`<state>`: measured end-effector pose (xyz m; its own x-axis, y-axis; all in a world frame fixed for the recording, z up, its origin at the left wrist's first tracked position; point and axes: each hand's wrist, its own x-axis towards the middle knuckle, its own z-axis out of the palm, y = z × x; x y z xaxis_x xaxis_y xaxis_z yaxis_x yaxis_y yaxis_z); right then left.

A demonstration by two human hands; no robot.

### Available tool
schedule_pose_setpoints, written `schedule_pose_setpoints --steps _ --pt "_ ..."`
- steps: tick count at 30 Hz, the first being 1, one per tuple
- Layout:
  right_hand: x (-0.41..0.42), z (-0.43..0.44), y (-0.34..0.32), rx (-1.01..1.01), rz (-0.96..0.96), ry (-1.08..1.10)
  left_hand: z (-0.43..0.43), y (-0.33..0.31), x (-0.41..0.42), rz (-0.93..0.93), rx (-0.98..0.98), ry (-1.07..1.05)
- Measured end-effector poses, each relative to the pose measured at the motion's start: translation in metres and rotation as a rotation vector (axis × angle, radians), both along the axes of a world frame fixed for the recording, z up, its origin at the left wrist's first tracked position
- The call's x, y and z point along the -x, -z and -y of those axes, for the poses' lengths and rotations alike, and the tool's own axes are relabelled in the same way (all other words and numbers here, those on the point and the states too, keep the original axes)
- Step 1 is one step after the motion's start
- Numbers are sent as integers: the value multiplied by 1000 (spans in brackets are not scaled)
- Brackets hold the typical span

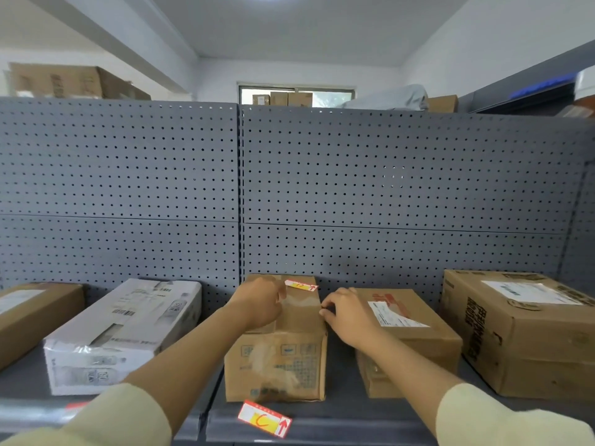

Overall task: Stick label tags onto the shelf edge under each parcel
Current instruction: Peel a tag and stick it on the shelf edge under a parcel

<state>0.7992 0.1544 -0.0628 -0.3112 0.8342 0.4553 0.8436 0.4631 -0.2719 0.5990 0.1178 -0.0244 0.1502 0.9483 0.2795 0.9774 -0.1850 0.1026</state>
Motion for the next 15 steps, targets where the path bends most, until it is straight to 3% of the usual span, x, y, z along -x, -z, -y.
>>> schedule_pose_setpoints --steps 15 --pt "25 -106 1 121 -29 -103 -68 6 4 39 68 -145"
